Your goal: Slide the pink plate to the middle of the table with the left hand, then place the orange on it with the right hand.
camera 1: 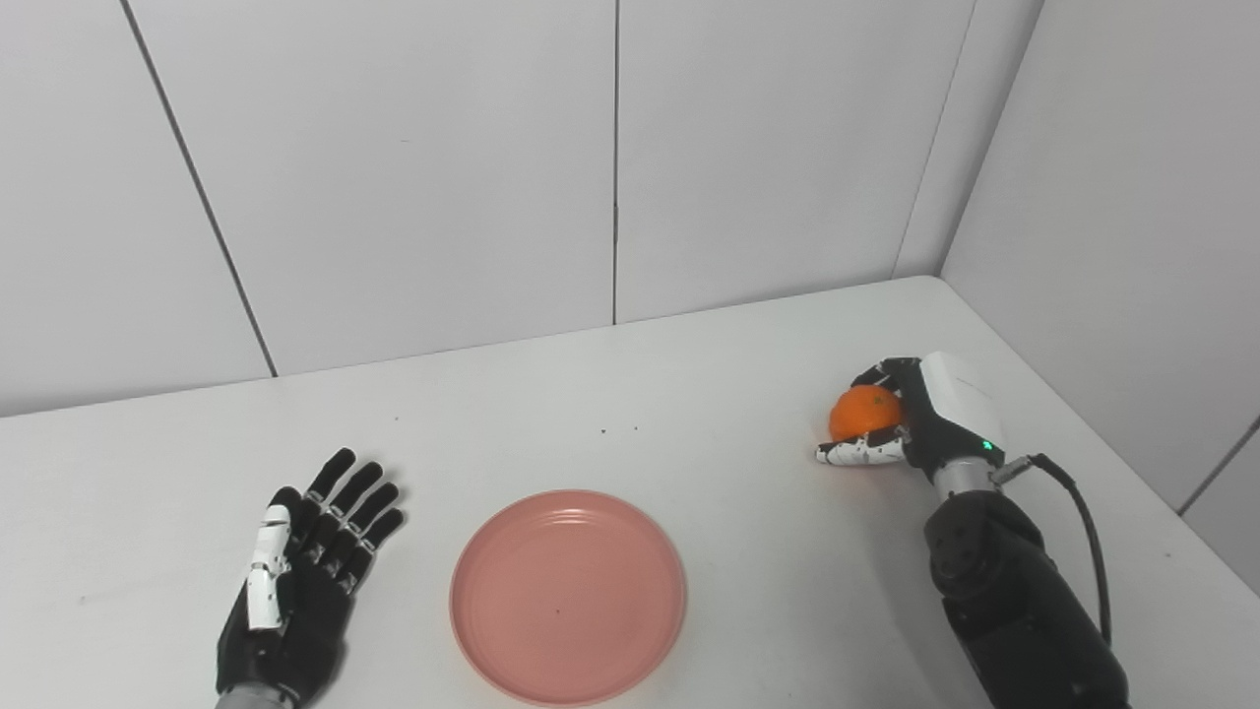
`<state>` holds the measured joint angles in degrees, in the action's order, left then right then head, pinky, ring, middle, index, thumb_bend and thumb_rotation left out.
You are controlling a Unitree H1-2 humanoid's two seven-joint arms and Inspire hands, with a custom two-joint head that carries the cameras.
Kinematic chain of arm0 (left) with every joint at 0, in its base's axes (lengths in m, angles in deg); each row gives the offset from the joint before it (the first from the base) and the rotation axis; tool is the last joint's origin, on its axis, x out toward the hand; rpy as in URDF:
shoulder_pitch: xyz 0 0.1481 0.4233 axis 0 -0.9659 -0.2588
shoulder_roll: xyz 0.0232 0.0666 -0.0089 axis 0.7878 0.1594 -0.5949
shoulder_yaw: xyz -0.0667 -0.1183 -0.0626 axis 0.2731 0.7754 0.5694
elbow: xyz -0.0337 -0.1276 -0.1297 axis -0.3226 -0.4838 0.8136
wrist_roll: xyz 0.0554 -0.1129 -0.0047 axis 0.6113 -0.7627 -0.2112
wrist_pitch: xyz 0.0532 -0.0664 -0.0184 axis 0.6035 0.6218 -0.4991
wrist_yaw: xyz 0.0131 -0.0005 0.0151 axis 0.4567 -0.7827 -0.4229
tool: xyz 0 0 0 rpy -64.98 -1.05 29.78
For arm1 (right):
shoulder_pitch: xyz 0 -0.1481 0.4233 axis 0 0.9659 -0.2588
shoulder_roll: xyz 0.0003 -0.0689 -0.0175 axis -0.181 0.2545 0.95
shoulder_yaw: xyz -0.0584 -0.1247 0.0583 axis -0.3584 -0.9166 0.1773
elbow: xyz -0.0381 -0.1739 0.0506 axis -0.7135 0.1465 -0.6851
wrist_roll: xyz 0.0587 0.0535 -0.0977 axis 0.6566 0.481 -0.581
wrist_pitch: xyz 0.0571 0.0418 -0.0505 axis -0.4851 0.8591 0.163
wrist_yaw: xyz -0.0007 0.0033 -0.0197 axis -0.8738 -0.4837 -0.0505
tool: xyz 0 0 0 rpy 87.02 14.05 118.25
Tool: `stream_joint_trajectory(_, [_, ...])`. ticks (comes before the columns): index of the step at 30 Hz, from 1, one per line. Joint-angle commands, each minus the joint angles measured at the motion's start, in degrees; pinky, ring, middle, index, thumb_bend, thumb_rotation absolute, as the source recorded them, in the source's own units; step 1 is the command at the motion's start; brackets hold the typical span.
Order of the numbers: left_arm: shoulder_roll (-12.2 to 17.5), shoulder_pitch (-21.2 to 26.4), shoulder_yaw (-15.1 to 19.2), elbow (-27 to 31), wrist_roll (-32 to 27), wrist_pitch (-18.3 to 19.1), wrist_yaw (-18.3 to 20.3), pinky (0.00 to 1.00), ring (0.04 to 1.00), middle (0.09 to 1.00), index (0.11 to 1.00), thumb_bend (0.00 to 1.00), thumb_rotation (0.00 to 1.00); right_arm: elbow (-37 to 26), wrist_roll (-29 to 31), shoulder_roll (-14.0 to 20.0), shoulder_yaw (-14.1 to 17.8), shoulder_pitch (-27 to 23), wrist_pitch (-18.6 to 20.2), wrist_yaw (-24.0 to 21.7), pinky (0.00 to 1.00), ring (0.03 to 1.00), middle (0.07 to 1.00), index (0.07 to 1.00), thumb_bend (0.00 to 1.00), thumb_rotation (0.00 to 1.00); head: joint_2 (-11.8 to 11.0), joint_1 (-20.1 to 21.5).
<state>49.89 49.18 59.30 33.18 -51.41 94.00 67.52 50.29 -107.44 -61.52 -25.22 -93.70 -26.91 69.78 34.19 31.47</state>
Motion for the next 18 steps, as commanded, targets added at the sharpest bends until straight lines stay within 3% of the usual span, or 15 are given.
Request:
stream_joint_trajectory(1, [-0.1,-0.7,-0.1,-0.3,0.6,1.9,-1.2,0.87,0.857,0.866,0.863,0.32,1.0,-4.5,-0.8,1.7,1.0,-1.3,0.1,1.5,0.29,0.37,0.45,0.482,0.52,0.13,0.0,-0.2])
stream_joint_trajectory(8, [-0.4,-0.7,-0.4,-0.2,0.9,1.7,-1.4,0.87,0.853,0.86,0.858,0.32,1.0,-13.2,-2.2,1.1,0.5,-1.6,-0.6,1.0,0.27,0.343,0.425,0.482,0.52,0.13,0.1,-1.5])
stream_joint_trajectory(13, [-0.7,-0.9,-1.1,-0.1,1.4,1.0,-1.5,0.86,0.853,0.859,0.857,0.33,1.0,-19.7,-4.0,-0.7,-1.7,-2.7,-0.5,-0.6,0.28,0.363,0.435,0.483,0.52,0.13,0.2,-2.7])
stream_joint_trajectory(15, [-0.9,-1.0,-1.4,0.1,1.8,0.9,-1.8,0.86,0.85,0.855,0.852,0.33,1.0,-22.0,-5.1,-1.7,-3.4,-3.3,-1.0,-1.4,0.29,0.369,0.438,0.508,0.53,0.03,0.3,-3.5])
stream_joint_trajectory(18, [-1.5,-1.3,-1.8,0.9,2.5,1.1,-2.4,0.85,0.847,0.853,0.849,0.33,1.0,-25.4,-7.5,-3.5,-6.1,-4.1,0.2,-3.7,0.29,0.367,0.438,0.516,0.53,0.01,0.5,-5.1])
